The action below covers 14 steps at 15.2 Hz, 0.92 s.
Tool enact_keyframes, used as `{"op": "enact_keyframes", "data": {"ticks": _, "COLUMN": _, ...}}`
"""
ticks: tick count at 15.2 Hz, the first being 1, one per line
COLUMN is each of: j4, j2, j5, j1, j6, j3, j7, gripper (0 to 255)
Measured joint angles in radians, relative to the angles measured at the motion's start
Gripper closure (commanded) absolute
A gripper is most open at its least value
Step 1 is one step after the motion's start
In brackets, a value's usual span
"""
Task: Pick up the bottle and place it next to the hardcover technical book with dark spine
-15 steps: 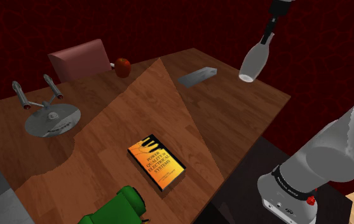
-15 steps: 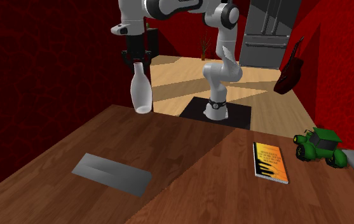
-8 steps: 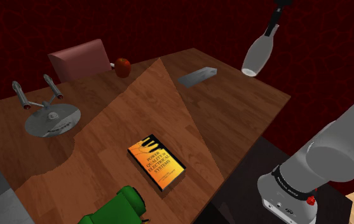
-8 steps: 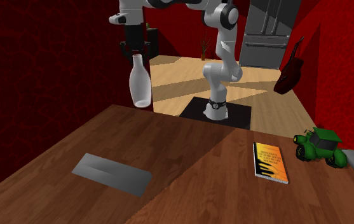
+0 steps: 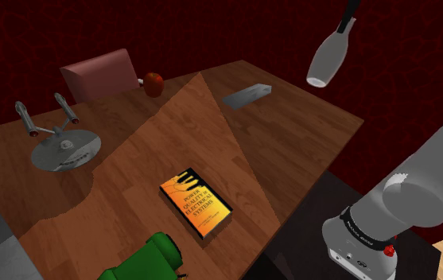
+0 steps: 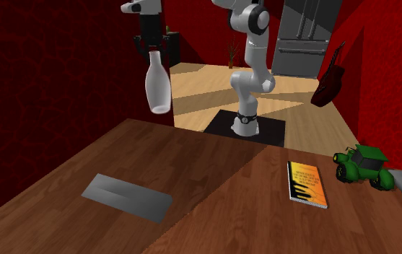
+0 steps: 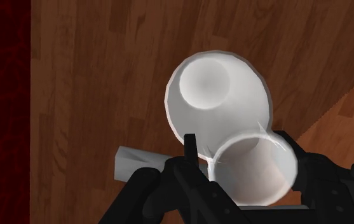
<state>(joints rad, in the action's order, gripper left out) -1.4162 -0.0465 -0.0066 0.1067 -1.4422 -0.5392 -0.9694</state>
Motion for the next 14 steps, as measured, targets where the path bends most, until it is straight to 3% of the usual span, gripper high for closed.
{"op": "enact_keyframes", "data": {"ticks": 14, "j4": 0.392, "j2": -0.157, "j5": 0.091, "j1": 0.068, "j6": 0.255, "j3": -0.029, "j7": -0.056, "gripper": 255}}
